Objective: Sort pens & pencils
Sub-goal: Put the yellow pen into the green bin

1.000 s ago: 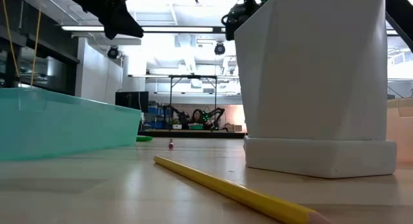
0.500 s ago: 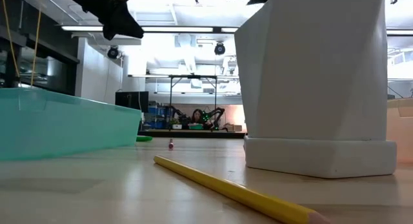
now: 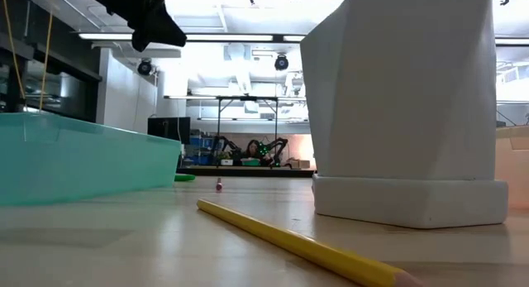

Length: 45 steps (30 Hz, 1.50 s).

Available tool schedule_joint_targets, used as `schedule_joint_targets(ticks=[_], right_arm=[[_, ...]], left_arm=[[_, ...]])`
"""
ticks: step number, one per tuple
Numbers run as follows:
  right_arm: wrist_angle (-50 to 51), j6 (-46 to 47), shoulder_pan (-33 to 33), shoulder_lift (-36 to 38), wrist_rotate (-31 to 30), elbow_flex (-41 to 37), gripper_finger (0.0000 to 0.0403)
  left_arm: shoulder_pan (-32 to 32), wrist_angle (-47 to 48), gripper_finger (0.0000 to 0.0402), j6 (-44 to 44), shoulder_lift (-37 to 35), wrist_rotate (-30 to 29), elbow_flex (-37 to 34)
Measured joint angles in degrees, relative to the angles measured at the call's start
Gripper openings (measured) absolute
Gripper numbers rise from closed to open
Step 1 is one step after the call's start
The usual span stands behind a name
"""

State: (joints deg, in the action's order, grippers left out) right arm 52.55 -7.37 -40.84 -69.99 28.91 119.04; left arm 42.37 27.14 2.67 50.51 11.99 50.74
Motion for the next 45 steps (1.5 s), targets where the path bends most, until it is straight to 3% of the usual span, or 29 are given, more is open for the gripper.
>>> schedule_joint_targets(ticks=[8,18,23,27,31,37,45], right_arm=[[-18.14,2.74,0.01,9.94,4.43,0.04,0.0133],[-22.79,6.12,0.02,22.71,4.52,-1.54,0.0133],[-34.05,7.43,0.02,34.52,-0.41,-12.83,0.0133],[-49.0,11.63,0.01,43.99,-6.39,-29.45,0.0133],[-60.26,18.41,0.02,48.12,-8.25,-46.93,0.0133],[-53.17,18.89,-0.01,45.6,-11.09,-62.3,0.0134],[-28.94,11.64,-0.02,35.57,-12.19,-68.35,0.0134]], left_arm=[[0.0,-0.02,0.0079,2.33,0.02,0.22,0.0],[0.0,-0.04,0.0079,3.44,0.02,0.22,0.0],[0.0,-0.07,0.0079,3.91,0.02,0.22,0.0],[0.0,-0.07,0.0079,4.59,0.02,-0.25,0.0],[0.0,-0.07,0.0079,4.71,0.02,-0.44,0.0],[0.0,0.0,0.0079,5.33,0.02,-0.42,0.0],[0.0,2.45,0.0079,6.22,0.02,0.2,0.0]])
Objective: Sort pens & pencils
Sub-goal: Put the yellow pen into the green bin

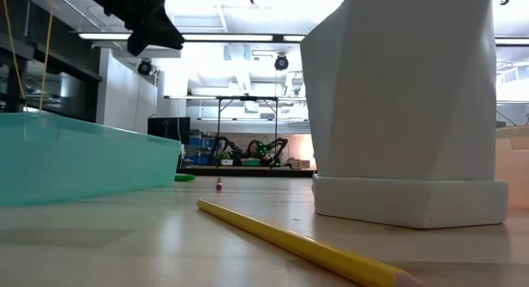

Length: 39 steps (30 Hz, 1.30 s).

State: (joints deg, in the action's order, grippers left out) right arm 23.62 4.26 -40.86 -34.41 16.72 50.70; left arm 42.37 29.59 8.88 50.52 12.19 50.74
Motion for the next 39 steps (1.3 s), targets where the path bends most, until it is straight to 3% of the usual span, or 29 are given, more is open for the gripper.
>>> schedule_joint_targets(ticks=[10,17,28,39], right_arm=[[15.97,-10.98,-0.01,-15.89,-1.93,-4.89,0.0134],[12.24,-14.55,-0.02,-25.91,-1.85,-4.68,0.0134],[11.98,-22.37,-0.02,-39.13,-6.56,-4.63,0.0134],[9.95,-33.52,-0.02,-44.43,-8.73,-4.59,0.0134]], left_arm=[[0.0,2.38,0.0078,-0.02,0.0,-0.24,-0.02],[0.0,2.36,0.0078,-0.02,0.0,-0.48,-0.02],[0.0,2.34,0.0078,-0.16,0.0,-0.88,-0.02],[-0.02,2.34,0.0079,-2.59,0.0,-1.32,-0.02]])
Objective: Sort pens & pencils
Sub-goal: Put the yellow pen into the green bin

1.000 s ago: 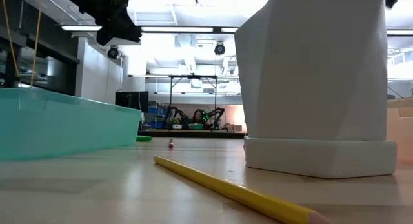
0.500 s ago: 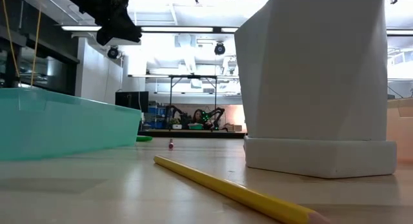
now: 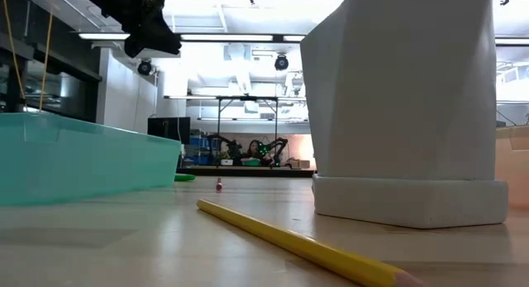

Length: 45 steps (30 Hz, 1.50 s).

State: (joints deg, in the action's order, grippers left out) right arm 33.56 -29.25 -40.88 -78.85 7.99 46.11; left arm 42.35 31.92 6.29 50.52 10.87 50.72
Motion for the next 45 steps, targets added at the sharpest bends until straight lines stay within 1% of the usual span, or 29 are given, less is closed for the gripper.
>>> schedule_joint_targets(ticks=[2,5,11,16,21,28,33,45], right_arm=[[0.02,-2.19,0.0,0.0,-2.01,0.0,0.0134],[0.44,-2.73,-0.19,0.0,-3.27,0.0,0.0134],[1.34,-2.52,-0.35,-0.29,-2.99,0.03,0.0134],[1.76,-1.25,-0.33,-4.78,-2.82,0.44,0.0134],[2.65,-1.33,0.06,-9.4,-3.45,4.56,0.0134],[5.28,-4.43,0.02,-13.23,-2.66,10.06,0.0134],[7.89,-5.85,0.02,-14.32,-1.26,10.47,0.0134],[9.07,-7.14,-0.45,-15.5,-0.53,10.47,0.0134]], left_arm=[[0.01,0.02,0.0079,-0.45,0.0,0.02,0.0],[0.0,0.02,0.0079,-1.35,0.0,0.04,0.0],[0.01,0.04,0.0079,-1.56,0.0,2.14,0.0],[0.0,0.09,0.0079,-1.55,0.0,3.58,0.0],[0.0,0.15,0.0079,-1.54,0.0,4.17,0.0],[0.0,1.88,0.0079,-1.52,0.0,5.25,0.0],[0.0,2.95,0.0079,-1.84,0.0,5.24,0.0],[0.0,2.45,0.0079,-2.45,0.0,5.22,0.0]])
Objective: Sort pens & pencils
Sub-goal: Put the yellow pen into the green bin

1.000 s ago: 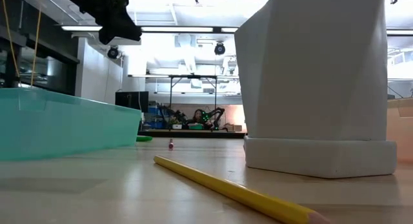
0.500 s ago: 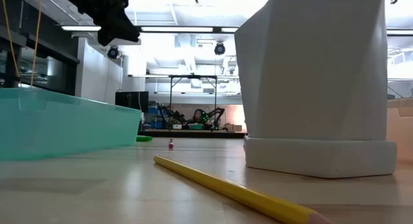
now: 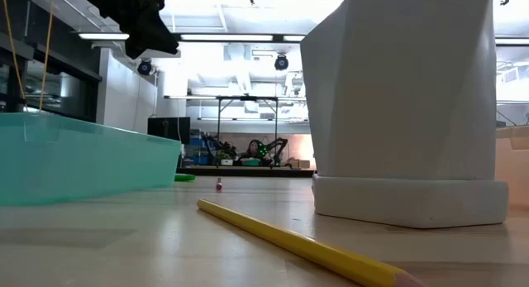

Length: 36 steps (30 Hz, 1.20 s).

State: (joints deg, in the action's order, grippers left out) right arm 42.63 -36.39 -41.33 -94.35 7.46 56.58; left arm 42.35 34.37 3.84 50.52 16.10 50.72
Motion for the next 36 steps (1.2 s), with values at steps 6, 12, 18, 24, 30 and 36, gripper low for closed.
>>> schedule_joint_targets(ticks=[6,12,18,24,30,36], right_arm=[[0.22,-0.08,-0.86,-1.3,0.07,0.0,0.0134],[1.29,-1.15,-1.06,-2.88,-0.13,-0.04,0.0134],[0.76,-1.19,-1.35,-2.88,-0.11,-0.04,0.0133],[0.85,-1.41,-1.87,-2.88,0.77,-0.04,0.0133],[0.51,-1.55,-2.17,-2.88,1.29,-0.04,0.0133],[-0.28,-1.03,-2.17,-2.89,1.56,-0.04,0.0133]], left_arm=[[0.0,0.04,0.0078,-0.6,0.0,0.0,0.0],[0.01,0.04,0.0078,-0.6,0.0,0.0,0.0],[0.0,0.04,0.0078,-0.91,0.0,0.0,0.0],[0.0,0.02,0.0078,-1.03,0.0,0.0,0.0],[0.0,0.04,0.0079,-1.03,0.0,0.0,0.0],[0.0,0.03,0.0079,-1.62,0.0,-0.02,0.0]])
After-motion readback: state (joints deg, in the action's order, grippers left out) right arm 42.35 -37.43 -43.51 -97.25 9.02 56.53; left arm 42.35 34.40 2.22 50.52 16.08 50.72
